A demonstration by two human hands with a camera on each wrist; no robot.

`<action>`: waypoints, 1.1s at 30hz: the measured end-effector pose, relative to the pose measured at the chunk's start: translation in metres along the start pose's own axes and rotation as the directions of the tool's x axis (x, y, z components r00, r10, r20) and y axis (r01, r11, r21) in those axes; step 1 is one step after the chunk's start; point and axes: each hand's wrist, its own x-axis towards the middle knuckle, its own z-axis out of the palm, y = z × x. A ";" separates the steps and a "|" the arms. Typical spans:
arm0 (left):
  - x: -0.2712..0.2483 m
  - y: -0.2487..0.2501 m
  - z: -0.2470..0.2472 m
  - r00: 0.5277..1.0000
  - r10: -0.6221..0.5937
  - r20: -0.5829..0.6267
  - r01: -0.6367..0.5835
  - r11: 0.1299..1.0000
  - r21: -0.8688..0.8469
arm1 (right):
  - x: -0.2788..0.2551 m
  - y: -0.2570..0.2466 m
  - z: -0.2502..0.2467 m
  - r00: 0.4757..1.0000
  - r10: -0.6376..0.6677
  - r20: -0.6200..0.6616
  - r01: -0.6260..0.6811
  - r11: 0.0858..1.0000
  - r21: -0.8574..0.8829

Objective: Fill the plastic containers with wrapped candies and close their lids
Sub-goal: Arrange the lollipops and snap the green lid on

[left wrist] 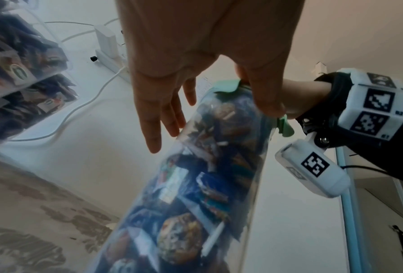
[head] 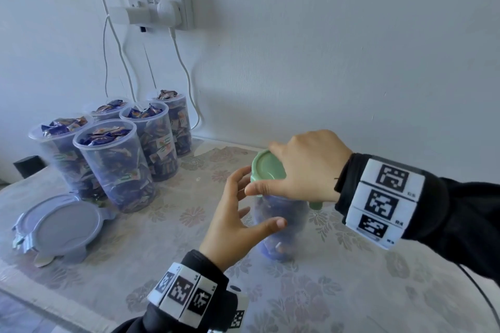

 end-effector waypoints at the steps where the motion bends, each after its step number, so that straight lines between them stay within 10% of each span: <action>1: 0.002 0.000 0.002 1.000 0.005 0.001 -0.005 1.000 0.012 | 0.000 0.001 -0.002 1.000 0.019 0.009 -0.019 1.000 -0.014; 5: 0.009 -0.002 0.005 1.000 0.004 -0.013 -0.005 1.000 -0.008 | 0.004 0.027 -0.007 0.986 0.024 0.164 -0.037 0.996 0.078; 10: 0.012 -0.004 0.003 1.000 0.004 -0.007 -0.004 1.000 -0.020 | 0.000 0.053 -0.005 0.842 -0.322 0.433 0.087 0.873 0.480; 26: 0.013 -0.004 0.004 0.999 0.029 0.025 -0.028 0.999 -0.032 | -0.006 0.057 0.030 0.931 -0.330 0.157 0.220 0.848 0.482; 33: 0.018 0.003 -0.004 0.985 0.086 0.147 -0.093 0.995 0.037 | -0.020 0.063 0.062 0.967 -0.250 -0.048 0.186 0.565 0.804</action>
